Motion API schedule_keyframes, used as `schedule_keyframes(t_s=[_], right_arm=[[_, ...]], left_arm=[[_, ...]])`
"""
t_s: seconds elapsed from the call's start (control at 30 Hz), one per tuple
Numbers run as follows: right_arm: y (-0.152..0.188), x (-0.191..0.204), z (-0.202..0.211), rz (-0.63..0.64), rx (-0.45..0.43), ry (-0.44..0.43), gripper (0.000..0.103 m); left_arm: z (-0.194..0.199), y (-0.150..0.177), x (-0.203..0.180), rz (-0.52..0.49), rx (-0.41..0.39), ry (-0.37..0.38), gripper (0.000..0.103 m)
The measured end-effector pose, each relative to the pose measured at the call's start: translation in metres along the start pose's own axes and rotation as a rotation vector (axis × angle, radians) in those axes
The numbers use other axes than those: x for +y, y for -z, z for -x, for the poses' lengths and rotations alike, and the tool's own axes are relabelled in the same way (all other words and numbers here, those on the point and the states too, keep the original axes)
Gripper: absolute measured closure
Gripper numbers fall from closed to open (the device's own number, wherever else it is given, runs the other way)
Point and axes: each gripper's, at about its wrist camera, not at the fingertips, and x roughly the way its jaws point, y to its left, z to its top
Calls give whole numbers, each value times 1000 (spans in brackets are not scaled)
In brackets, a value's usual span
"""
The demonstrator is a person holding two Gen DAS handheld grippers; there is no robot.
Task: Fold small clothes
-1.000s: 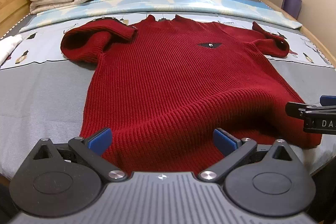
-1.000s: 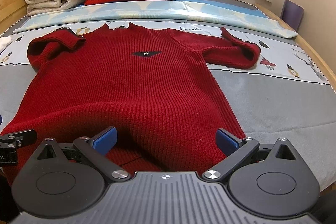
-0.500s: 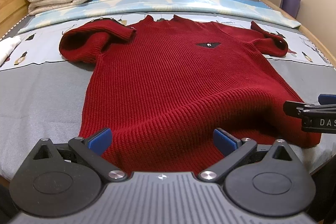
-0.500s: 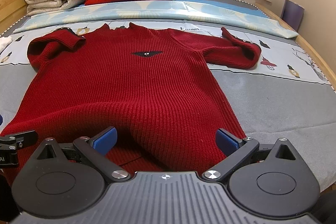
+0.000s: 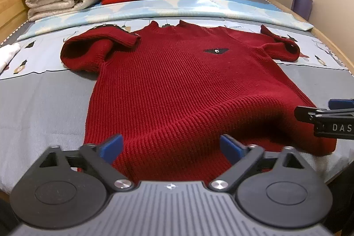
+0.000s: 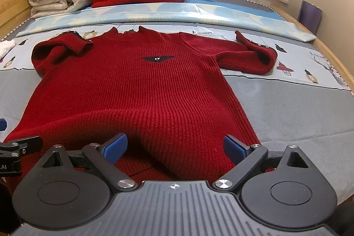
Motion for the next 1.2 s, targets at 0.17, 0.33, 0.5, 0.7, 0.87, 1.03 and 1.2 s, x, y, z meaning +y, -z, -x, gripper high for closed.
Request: schedule_keyframes(t_s=[0.17,0.33,0.5,0.7,0.87,1.03,1.2], right_arm=[[-3,-3,2,-18,-13,-34,35],[-43,-49,29,-68,-205,-97,54],[-83,-116,24,48,-268,-63,53],[-54,-165,-47,-15,32,-47,50],[-50,-172,-80,-120,196,-111,46],[-40,-170,-100,-130,314,-114,39],[-34,-164,-116,-105,447,-175,38]], left_arm=[[4,-4,3,-18,-16,32,61],[18,-36,49,-18,-61,77,71],[5,-59,107,-131,19,101,71],[-50,-29,159,77,277,124,71],[-73,-22,154,80,416,129,56],[-83,-21,154,107,474,179,53],[-90,-17,148,95,524,207,53]])
